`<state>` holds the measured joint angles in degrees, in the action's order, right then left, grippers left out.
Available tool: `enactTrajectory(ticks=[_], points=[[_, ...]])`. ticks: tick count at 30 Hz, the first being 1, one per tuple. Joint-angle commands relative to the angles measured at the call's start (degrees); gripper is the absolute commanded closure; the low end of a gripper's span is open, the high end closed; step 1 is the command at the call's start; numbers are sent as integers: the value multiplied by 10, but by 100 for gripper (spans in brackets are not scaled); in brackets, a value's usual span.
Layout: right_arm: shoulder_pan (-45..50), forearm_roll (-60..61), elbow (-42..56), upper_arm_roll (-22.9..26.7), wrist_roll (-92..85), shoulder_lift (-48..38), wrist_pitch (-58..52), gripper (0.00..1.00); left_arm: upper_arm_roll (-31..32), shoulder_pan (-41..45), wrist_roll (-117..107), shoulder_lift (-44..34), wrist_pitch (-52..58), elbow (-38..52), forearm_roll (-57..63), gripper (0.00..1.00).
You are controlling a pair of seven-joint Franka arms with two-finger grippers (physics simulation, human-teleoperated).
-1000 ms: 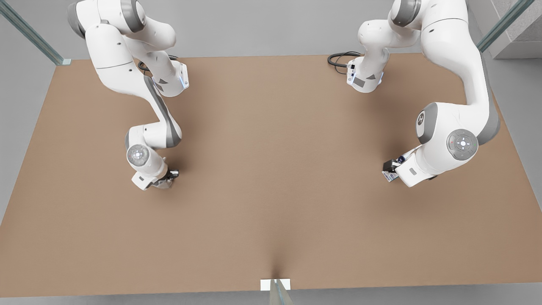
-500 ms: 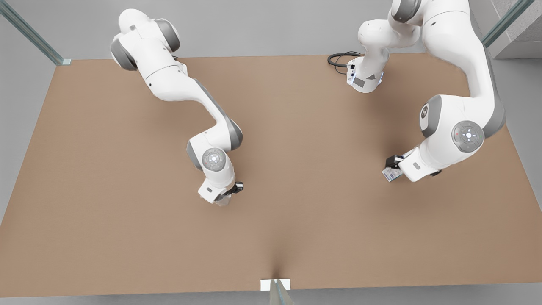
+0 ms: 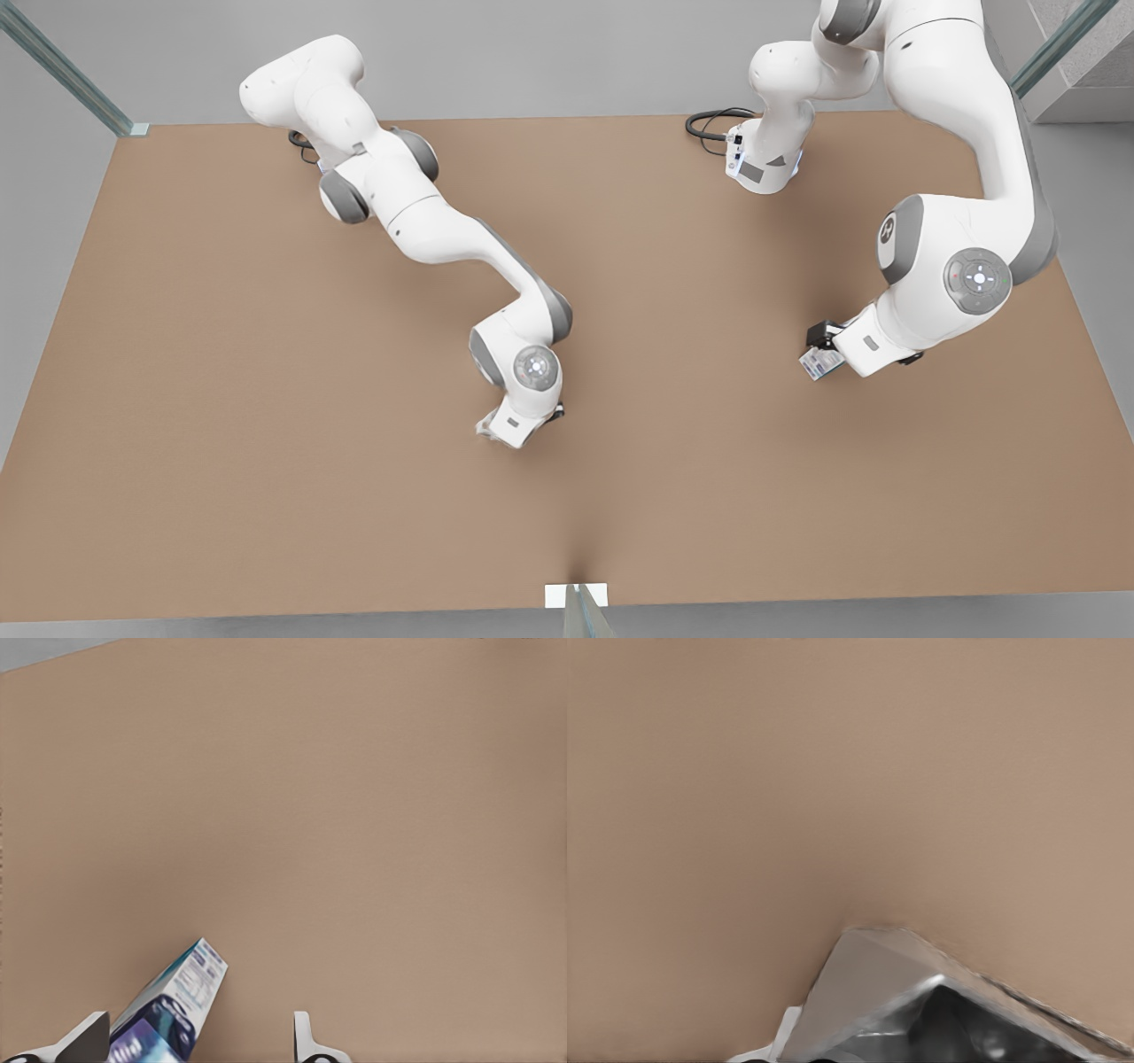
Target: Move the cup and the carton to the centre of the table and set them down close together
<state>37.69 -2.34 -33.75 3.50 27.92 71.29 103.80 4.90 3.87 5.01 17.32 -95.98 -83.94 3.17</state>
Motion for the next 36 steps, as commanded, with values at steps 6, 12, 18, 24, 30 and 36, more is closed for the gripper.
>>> enactTrajectory(ticks=[6,12,18,24,30,36], points=[[19,-2,-1,1,39,-1,-4,47,-1,0,0,-2,0,-2,1,0],[21,-2,0,9,34,0,4,0,-1,-1,0,-2,0,-2,1,0],[21,-2,0,9,33,4,11,0,0,-3,93,-50,-11,-63,3,0],[23,0,-3,7,33,-16,-7,0,-4,-35,373,-103,-82,-179,4,0],[27,23,-20,9,30,-72,-29,0,-23,-44,483,-106,-120,-253,4,0],[-421,30,-429,-75,-179,-592,-82,0,-44,-44,557,-103,-150,-272,3,0]])
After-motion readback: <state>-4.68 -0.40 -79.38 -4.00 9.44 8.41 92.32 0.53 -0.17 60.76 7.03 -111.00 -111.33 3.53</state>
